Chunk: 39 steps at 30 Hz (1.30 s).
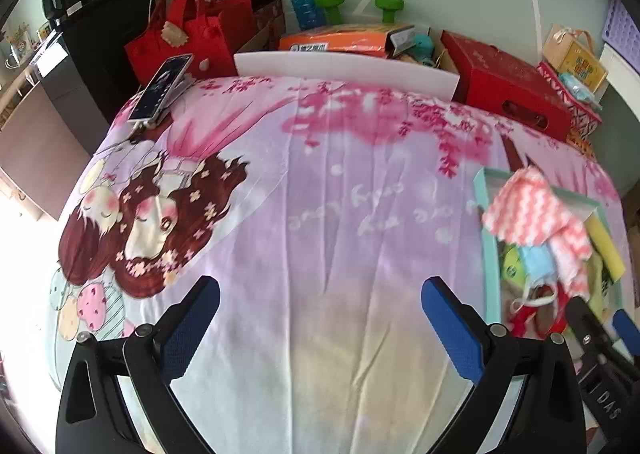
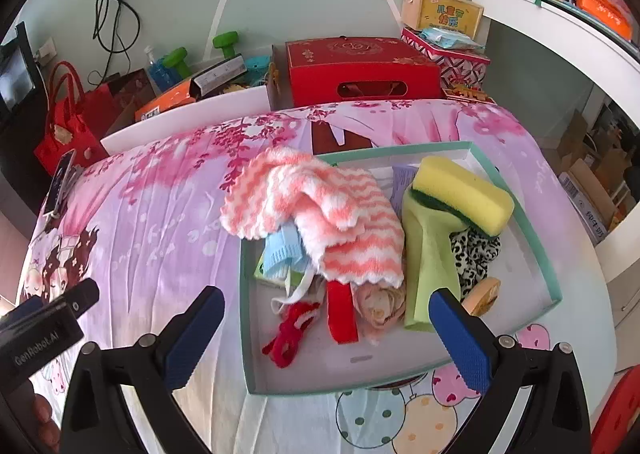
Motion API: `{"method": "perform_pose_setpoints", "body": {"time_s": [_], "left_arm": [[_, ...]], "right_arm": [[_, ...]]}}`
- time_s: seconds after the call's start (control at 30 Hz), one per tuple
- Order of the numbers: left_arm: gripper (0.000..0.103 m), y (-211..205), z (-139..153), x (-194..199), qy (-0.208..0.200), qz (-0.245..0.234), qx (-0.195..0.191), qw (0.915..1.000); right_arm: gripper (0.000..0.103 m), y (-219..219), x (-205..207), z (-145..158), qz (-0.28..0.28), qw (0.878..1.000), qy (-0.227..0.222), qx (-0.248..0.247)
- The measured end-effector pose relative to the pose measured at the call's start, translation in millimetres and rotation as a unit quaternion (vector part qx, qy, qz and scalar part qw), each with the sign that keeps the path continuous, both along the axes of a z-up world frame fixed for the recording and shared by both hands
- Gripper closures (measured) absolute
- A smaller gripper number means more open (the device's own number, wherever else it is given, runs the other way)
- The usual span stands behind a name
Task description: Organize soft objects
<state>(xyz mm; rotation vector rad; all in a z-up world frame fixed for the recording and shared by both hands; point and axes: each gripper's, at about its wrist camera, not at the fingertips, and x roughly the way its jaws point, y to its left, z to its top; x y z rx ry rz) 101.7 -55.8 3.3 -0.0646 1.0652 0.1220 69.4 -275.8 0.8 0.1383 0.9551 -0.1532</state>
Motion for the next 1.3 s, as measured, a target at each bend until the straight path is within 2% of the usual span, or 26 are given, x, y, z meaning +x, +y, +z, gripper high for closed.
{"method": "perform_pose_setpoints", "body": {"time_s": [0.2,0.33,0.67,1.3], "left_arm": [[0.002,6,-7,-16,0.011,0.000,0.007,0.9999],[0.002,8,-11,-25,0.016,0.001,0.029,0.9995],[0.002,22,-14,-41,0.015,0.009,0.035,0.9992],[0.002,23,-16,-38,0.019,-0.004,0.054,0.9984]], "right_arm": [[0.000,3,-9,-4,0.004,1.000,0.006,-0.003],[0.000,5,-15,-4,0.007,1.000,0.006,-0.005],[0.000,13,-23,-9,0.020,1.000,0.013,-0.011],[0.000,16,-18,-13,0.032,0.999,0.016,-0.020]]}}
